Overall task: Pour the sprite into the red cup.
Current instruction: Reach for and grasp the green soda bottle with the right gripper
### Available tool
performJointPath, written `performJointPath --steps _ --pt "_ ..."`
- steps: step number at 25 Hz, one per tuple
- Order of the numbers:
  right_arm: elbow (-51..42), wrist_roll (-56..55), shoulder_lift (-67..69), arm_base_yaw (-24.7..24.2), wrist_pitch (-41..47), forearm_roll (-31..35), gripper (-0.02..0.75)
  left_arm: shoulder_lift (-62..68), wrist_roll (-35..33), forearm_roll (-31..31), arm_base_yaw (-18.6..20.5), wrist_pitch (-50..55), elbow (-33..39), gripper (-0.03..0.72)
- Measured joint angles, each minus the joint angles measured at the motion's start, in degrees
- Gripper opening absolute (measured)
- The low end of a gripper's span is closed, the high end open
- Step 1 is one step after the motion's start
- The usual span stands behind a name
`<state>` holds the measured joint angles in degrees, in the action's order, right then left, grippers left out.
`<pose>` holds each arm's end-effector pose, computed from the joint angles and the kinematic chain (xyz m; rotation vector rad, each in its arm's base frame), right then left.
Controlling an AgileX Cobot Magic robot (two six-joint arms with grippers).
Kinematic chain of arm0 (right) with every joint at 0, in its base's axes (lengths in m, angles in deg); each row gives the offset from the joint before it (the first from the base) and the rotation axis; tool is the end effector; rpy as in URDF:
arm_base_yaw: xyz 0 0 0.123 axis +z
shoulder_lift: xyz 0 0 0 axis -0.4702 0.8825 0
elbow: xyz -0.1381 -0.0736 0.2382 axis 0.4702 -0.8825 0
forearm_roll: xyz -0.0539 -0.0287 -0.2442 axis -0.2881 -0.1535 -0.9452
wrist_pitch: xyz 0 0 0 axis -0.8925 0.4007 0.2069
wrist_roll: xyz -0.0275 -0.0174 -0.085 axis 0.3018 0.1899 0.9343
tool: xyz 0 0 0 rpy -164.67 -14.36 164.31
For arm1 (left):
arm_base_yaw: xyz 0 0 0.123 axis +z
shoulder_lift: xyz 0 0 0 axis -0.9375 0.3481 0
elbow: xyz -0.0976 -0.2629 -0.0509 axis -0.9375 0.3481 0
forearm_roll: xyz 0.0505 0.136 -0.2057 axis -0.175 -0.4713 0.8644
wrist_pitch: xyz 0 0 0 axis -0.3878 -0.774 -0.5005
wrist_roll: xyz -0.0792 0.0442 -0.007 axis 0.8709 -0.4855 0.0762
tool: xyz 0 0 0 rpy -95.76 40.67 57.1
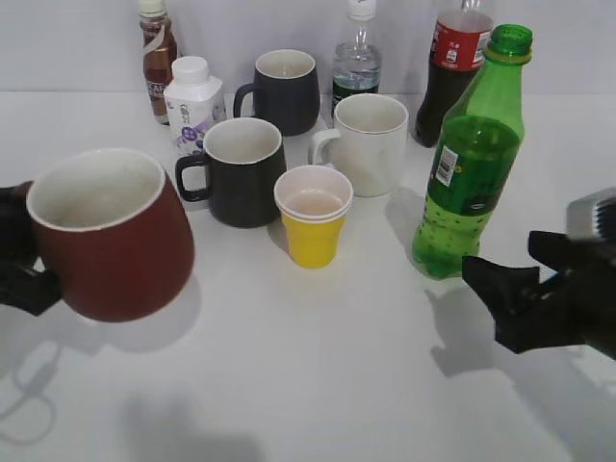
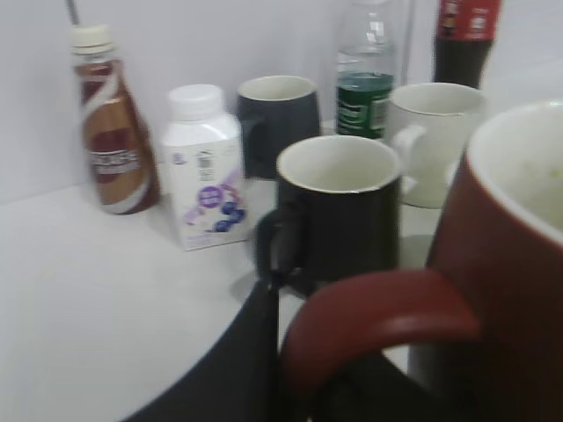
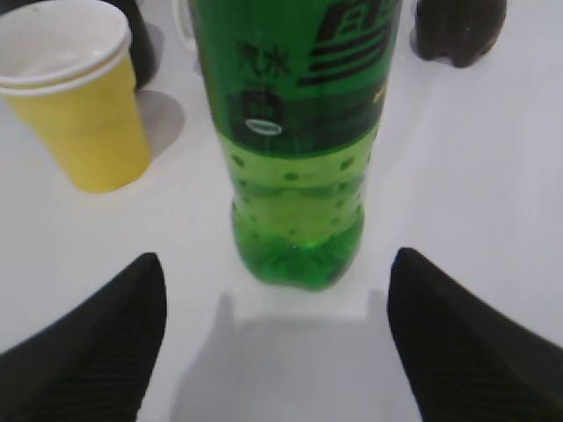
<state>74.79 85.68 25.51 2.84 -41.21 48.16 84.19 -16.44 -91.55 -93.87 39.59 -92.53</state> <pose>0.1684 0.0905 0.1669 -0.4141 1.9060 0.2943 0.1645 -0.0822 0.1994 0.4632 1.6855 -0.3484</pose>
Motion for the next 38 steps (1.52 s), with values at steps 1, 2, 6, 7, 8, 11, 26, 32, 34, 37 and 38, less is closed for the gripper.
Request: performJointPath --steps 1,2,6,7,8,11,26,32,34,37,38 --pt "0.0 0.1 2.8 0.0 -3.9 0.0 0.602 0.0 0.0 -0.1 -0.8 0.2 0.0 0.065" --pt "0.0 0.2 5.6 0.0 -8.0 0.0 0.617 -0.1 0.0 -0.2 -1.4 0.3 0.0 0.065" --pt "0.0 -0.7 15.3 0.0 -23.1 0.3 0.655 -0.1 0.0 -0.2 -2.0 0.3 0.0 0.065" --pt "0.1 -0.9 17.7 0.0 -26.2 0.3 0.658 -0.1 0.0 -0.2 -2.0 0.3 0.0 0.065" --pt "0.2 -0.9 20.0 0.0 -28.1 0.4 0.659 -0.1 0.0 -0.2 -2.0 0.3 0.0 0.065" --pt "1.2 -1.0 25.6 0.0 -29.1 0.9 0.660 -0.1 0.0 -0.2 -2.0 0.3 0.0 0.065" --pt "12.6 -1.3 32.1 0.0 -30.5 3.3 0.629 0.1 0.1 -1.3 -2.0 0.6 0.0 0.065" --pt "14.7 -1.3 34.7 0.0 -30.4 4.6 0.459 2.4 2.9 -5.2 -2.0 0.5 0.0 0.065" --pt "15.1 -1.3 34.8 -0.1 -30.4 5.2 0.414 3.2 3.7 -5.6 -2.0 0.1 0.0 0.065" --pt "15.1 -1.3 34.9 -0.1 -30.4 6.3 0.414 4.2 3.9 -6.1 -2.0 -0.5 0.0 0.065" --pt "15.1 -1.2 34.9 -0.1 -30.4 6.5 0.414 4.5 4.0 -6.9 -2.0 -0.7 0.0 0.065"
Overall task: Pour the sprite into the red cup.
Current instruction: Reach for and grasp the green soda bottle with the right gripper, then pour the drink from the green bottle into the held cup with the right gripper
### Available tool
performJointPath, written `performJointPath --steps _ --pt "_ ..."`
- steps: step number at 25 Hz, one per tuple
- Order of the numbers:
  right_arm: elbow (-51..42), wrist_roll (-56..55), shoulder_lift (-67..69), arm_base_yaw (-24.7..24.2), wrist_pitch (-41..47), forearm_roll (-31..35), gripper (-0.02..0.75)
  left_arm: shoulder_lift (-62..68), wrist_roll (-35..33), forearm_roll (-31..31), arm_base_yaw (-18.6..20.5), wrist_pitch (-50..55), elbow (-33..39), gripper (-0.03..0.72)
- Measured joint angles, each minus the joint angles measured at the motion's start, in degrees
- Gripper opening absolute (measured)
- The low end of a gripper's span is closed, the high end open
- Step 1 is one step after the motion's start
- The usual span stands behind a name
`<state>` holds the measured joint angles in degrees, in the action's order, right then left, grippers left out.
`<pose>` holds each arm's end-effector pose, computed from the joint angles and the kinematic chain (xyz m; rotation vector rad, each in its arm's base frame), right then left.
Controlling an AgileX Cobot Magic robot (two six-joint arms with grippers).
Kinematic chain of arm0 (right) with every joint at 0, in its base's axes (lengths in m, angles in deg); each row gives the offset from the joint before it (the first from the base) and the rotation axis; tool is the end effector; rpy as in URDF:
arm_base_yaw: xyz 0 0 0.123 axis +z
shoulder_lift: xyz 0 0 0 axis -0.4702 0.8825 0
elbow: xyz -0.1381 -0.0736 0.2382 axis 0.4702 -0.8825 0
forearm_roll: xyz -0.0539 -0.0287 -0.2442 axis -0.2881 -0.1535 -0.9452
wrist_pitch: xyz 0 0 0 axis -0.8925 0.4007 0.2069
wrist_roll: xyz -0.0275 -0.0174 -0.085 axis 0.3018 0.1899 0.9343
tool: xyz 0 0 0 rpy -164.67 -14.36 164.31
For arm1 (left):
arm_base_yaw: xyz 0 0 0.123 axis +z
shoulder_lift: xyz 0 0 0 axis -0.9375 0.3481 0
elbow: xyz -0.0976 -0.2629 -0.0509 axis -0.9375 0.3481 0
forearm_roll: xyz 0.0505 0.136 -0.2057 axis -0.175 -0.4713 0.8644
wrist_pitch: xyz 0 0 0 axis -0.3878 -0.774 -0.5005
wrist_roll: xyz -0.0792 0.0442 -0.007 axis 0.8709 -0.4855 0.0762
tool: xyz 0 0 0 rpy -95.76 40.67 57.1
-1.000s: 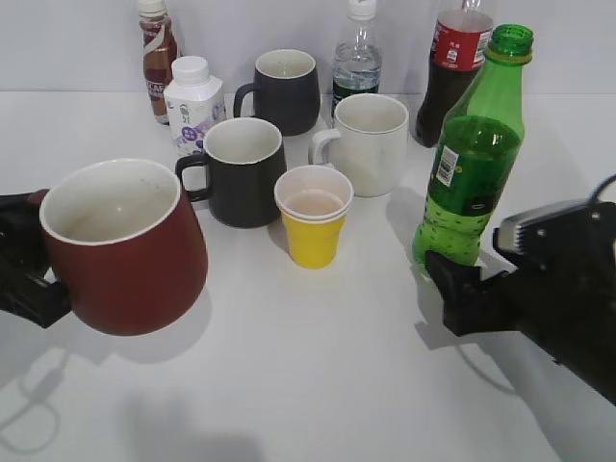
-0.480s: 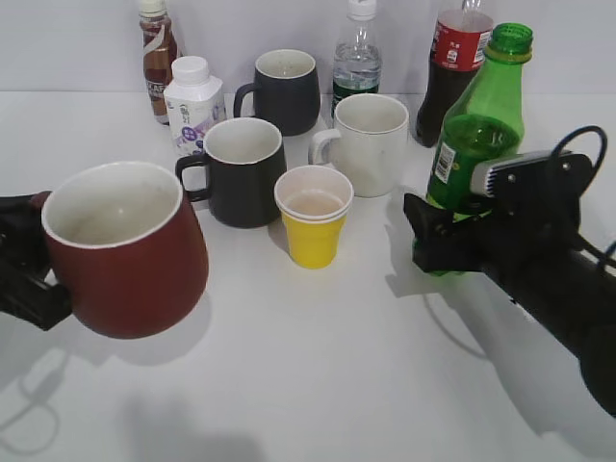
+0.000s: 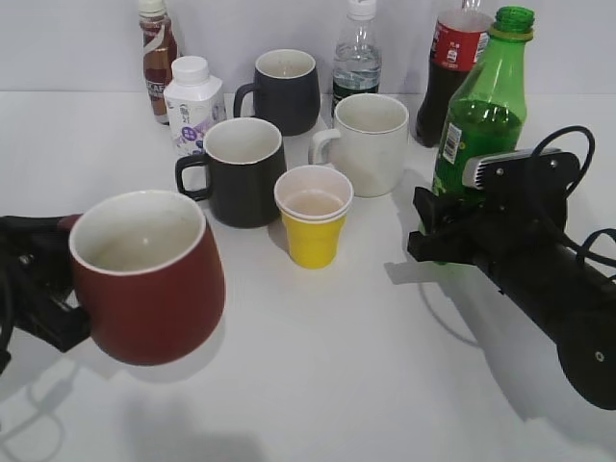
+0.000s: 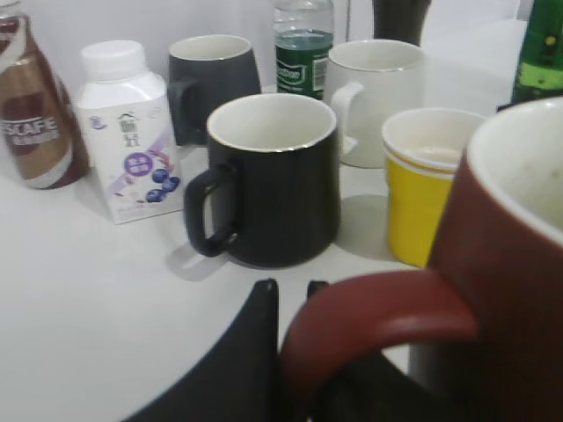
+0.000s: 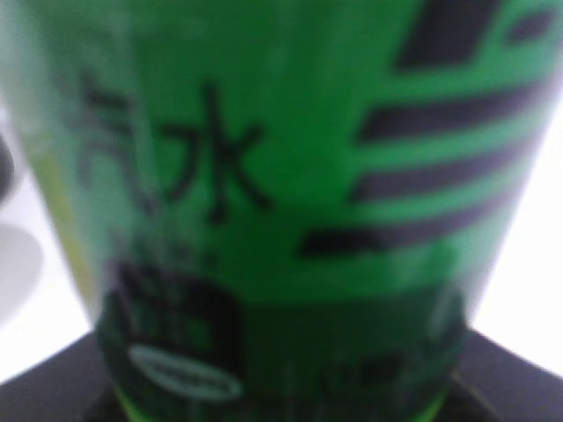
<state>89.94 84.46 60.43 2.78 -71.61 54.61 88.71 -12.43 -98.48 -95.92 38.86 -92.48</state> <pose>0.2551 0.1261 0.1172 -0.2542 1.7417 0.2038 0.1621 -0.0967 0.1848 0.5854 1.7354 -0.4284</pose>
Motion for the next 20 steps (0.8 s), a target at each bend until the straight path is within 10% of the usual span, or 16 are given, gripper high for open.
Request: performJointPath --steps 20 --pt "-0.3 29.2 -7.6 -0.1 2.8 -8.4 0.404 9.6 4.2 -15.7 -2.3 -3.0 -6.2 0.064"
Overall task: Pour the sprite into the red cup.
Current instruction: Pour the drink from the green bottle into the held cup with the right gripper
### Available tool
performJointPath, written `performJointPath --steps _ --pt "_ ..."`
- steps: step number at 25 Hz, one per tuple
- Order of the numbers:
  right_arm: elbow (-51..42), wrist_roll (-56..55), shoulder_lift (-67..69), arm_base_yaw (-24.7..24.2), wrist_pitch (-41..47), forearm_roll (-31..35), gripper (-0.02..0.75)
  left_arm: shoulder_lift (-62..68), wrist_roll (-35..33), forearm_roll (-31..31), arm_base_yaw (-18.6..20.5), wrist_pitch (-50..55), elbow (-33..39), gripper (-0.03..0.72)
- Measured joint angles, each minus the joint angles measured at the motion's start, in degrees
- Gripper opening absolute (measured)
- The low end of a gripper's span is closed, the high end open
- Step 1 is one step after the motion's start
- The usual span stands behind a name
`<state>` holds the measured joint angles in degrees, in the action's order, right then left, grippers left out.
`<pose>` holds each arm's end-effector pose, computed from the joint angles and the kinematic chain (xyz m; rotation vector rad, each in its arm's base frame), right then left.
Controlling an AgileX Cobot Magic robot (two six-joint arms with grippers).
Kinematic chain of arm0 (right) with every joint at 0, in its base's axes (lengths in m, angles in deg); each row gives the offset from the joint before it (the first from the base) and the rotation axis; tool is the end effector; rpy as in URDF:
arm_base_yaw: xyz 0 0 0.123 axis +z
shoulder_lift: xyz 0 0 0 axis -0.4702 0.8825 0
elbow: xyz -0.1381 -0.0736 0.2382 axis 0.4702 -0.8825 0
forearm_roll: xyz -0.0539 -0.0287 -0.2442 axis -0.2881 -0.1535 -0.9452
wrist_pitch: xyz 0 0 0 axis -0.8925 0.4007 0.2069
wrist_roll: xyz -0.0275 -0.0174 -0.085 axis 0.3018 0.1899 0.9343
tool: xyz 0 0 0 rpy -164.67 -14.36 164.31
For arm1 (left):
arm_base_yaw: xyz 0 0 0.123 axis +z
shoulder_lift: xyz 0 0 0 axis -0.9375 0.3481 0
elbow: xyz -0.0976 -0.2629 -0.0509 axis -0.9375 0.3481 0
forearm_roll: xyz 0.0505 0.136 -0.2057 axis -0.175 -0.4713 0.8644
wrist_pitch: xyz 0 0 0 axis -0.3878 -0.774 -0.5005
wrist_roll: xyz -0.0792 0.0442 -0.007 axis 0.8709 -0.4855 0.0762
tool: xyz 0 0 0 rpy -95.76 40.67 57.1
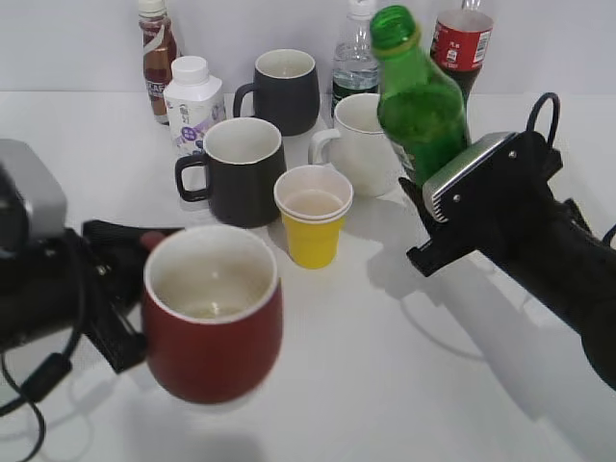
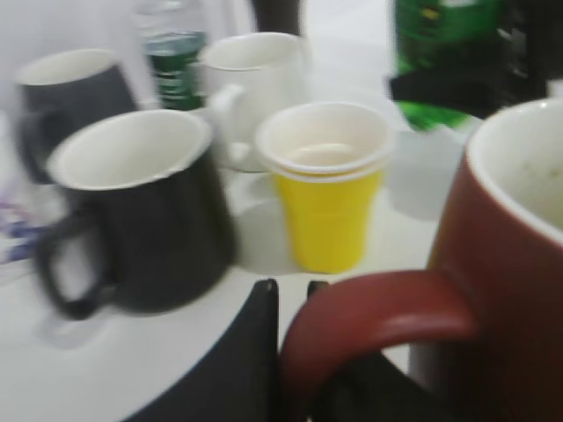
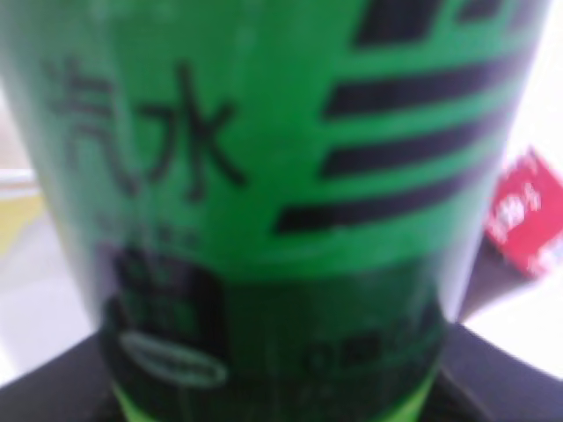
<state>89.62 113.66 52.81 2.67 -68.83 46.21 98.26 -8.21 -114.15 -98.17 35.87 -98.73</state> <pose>0.2480 0.1358 0.1502 -0.7670 1.4872 -0.0762 0.1760 -0.1324 0.1778 0.8663 1.6807 -0.5530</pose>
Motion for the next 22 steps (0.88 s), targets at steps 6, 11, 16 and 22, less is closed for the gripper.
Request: performJointPath --steps 6,11,16,22 --pt "0.0 7.7 -0.8 0.0 -0.1 -2.2 0.396 6.4 0.2 -0.9 -4.7 -0.7 -3.9 0.064" --pt "0.0 13.5 -0.8 0.0 -0.1 -2.8 0.396 10.1 0.2 -0.7 -5.1 -1.0 -6.9 0.064" --pt "0.0 21.5 -0.8 0.0 -0.1 -2.9 0.396 10.6 0.2 -0.5 -5.1 -0.5 -9.3 0.064" --pt "0.0 27.7 -0.8 0.0 -0.1 -3.1 0.396 10.6 0.2 -0.1 -5.0 4.4 -11.5 0.064"
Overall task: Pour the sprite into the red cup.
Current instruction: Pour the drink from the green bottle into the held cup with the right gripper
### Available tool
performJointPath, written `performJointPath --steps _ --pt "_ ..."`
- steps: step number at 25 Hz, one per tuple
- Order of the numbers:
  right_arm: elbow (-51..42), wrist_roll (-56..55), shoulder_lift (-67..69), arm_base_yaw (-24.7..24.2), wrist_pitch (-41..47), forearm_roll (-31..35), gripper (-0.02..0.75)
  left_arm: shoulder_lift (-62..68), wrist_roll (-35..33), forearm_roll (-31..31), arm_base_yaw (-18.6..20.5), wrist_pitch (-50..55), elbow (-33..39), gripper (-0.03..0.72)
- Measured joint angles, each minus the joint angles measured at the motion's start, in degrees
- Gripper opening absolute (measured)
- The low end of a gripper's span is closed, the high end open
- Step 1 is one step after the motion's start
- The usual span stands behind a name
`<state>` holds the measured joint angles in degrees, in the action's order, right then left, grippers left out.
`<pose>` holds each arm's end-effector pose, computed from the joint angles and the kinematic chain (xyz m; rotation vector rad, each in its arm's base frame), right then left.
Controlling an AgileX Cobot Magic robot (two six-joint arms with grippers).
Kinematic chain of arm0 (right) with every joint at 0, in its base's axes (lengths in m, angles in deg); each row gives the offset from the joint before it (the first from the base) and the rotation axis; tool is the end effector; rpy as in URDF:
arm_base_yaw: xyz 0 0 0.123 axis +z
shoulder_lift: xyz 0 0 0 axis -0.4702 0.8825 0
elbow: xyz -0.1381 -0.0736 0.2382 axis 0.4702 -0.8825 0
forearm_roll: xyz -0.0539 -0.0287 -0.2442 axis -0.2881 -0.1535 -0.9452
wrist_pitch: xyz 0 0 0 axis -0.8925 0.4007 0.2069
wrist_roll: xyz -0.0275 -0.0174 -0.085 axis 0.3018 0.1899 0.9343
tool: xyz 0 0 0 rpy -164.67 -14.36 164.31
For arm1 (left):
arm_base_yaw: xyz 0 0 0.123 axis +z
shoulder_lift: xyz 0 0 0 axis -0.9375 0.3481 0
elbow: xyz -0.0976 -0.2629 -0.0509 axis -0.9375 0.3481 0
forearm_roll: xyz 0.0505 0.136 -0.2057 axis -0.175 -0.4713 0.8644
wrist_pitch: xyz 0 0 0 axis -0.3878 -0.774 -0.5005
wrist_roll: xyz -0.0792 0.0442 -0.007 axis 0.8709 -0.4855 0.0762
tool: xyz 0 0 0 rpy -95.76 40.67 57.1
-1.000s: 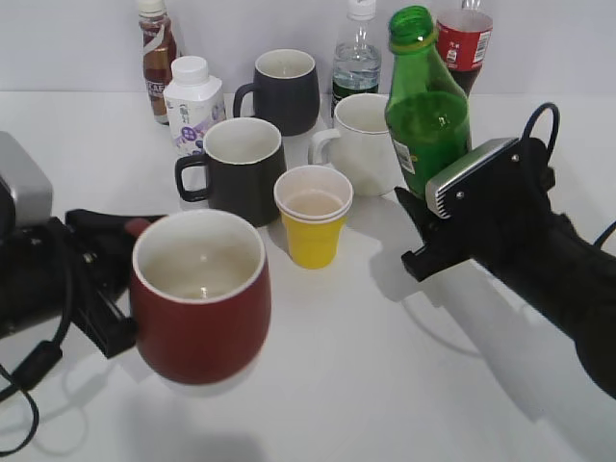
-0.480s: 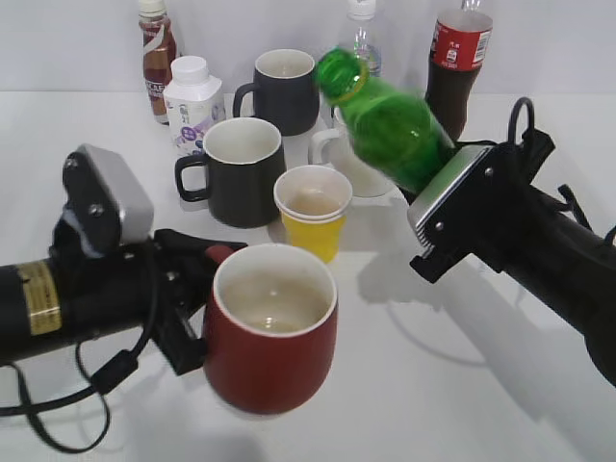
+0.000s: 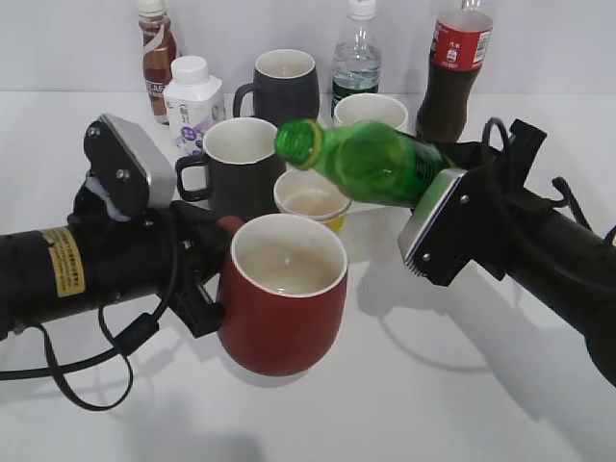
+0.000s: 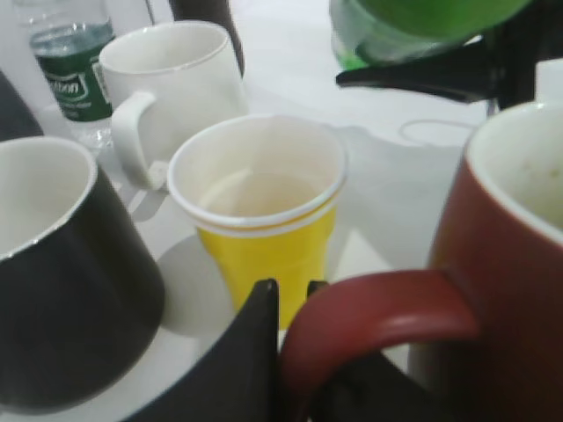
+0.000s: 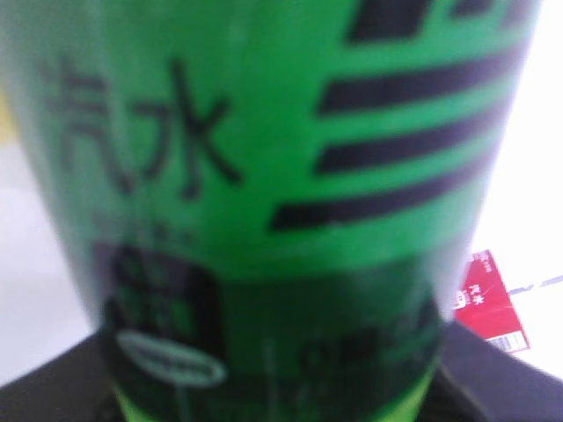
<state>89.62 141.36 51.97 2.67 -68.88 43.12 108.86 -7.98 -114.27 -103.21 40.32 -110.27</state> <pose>0.2457 0.1396 0.1545 -1.1408 1.2232 -0.4173 0.2108 -0.1758 0.1721 0.9614 1.7037 -0.5723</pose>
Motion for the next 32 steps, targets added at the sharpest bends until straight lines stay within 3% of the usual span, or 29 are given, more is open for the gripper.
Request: performJointPath --steps 8,14,32 --pt "0.0 4.9 -0.2 0.0 0.0 -0.1 0.396 -0.5 0.0 0.1 0.3 1.5 0.0 0.064" --pt "0.0 6.9 -2.4 0.0 0.0 -0.1 0.395 -4.3 0.0 0.1 2.9 4.7 0.0 0.064" --pt "0.0 17.2 -3.5 0.0 0.0 -0.1 0.395 -5.5 0.0 -4.0 2.9 8.5 0.0 0.064"
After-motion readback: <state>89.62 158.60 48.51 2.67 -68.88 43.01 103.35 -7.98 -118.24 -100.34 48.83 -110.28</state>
